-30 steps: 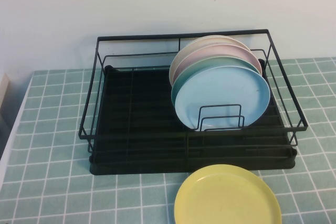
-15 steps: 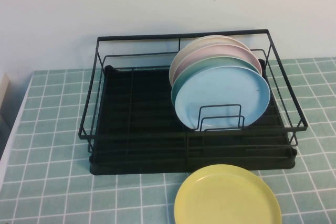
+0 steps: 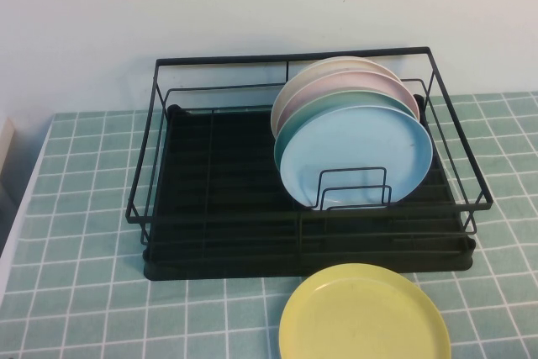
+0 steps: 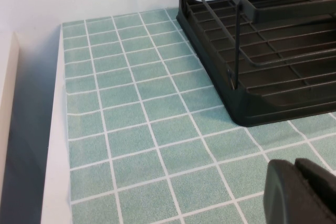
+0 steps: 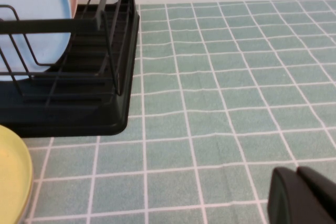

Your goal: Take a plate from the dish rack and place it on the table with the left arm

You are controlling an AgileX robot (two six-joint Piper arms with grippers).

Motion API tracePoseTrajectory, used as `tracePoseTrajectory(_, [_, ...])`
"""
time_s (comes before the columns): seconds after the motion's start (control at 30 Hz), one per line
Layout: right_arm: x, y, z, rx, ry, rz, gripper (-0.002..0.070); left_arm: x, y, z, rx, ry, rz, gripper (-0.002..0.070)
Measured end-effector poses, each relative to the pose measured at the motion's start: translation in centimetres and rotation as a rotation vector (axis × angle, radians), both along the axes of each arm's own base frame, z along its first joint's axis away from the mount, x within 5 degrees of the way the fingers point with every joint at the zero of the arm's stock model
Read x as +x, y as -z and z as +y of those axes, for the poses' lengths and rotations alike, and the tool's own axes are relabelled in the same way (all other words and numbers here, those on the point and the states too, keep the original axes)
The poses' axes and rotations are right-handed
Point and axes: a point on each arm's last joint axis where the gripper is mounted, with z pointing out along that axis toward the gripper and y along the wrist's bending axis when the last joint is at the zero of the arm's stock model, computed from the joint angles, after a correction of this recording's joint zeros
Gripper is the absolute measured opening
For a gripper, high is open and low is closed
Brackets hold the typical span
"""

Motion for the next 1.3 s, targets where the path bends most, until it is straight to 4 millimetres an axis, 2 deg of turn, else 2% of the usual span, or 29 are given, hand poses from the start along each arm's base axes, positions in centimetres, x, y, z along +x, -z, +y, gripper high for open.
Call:
tracePoseTrajectory(0.43, [0.0,0.0,0.0,0.0,0.0,0.0,-0.0001,0.0,0.0,0.0,-0.002,0.0,0.0,-0.0003])
tracePoseTrajectory(0.6, [0.0,0.0,0.0,0.0,0.0,0.0,-0.0001,0.2,-0.5,0.0,-0.036,-0.009,-0.058,-0.0003])
tracePoseTrajectory(1.03, [0.0,0.0,0.0,0.0,0.0,0.0,-0.0001,0.1,-5.2,1.2,-0.253,-0.125,-0.562,-0.0003])
tracePoseTrajectory(1.3, [0.0,0.0,0.0,0.0,0.0,0.0,-0.0001,-0.1,-5.7,1.3,-0.266,-0.139,-0.617,-0.0003])
